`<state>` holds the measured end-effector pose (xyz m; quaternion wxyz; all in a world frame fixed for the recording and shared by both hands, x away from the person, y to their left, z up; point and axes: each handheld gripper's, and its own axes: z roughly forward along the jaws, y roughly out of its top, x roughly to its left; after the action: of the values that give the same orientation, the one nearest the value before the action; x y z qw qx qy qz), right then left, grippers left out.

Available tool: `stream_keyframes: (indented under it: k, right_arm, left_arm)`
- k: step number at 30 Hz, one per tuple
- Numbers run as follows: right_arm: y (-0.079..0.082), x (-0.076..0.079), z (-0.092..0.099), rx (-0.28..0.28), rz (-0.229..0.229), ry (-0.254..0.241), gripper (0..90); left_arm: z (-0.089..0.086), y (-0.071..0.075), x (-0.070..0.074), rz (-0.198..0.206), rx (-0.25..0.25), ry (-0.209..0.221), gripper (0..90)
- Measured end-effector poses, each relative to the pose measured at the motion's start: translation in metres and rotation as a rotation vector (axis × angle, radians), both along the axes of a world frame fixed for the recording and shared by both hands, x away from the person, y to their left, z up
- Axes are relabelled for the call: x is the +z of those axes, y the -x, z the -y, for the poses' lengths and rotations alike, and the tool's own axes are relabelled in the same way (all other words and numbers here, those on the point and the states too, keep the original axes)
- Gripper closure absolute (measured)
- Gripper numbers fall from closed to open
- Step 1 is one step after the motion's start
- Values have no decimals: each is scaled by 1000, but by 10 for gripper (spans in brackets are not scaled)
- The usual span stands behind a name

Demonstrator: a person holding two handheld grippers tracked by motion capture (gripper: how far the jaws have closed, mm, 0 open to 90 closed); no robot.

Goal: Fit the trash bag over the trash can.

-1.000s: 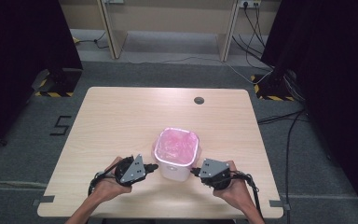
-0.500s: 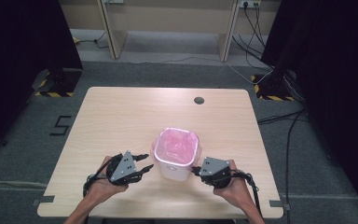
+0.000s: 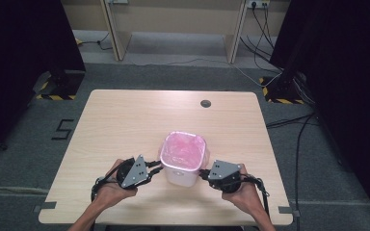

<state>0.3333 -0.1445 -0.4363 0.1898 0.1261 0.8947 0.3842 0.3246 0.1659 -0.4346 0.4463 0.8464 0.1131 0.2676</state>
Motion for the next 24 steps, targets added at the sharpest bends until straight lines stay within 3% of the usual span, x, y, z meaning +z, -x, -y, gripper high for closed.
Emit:
stream_keyframes:
  k: [5,8,14,20,24]
  right_arm:
    - [1,-3,-2,10,6,30,881]
    - [1,-6,-4,19,8,46,900]
    - [1,-16,-8,21,5,128,900]
    - [-11,-29,-6,-15,-19,160,900]
    - [-22,-35,-5,-36,-23,182,900]
  left_arm:
    - [5,2,-6,-8,-16,-51,900]
    - [6,1,-11,-26,-24,-58,900]
    - [9,-1,-25,-52,-18,-82,900]
    - [9,-5,-30,-74,-1,-91,900]
    - [9,-5,-32,-93,-5,-73,900]
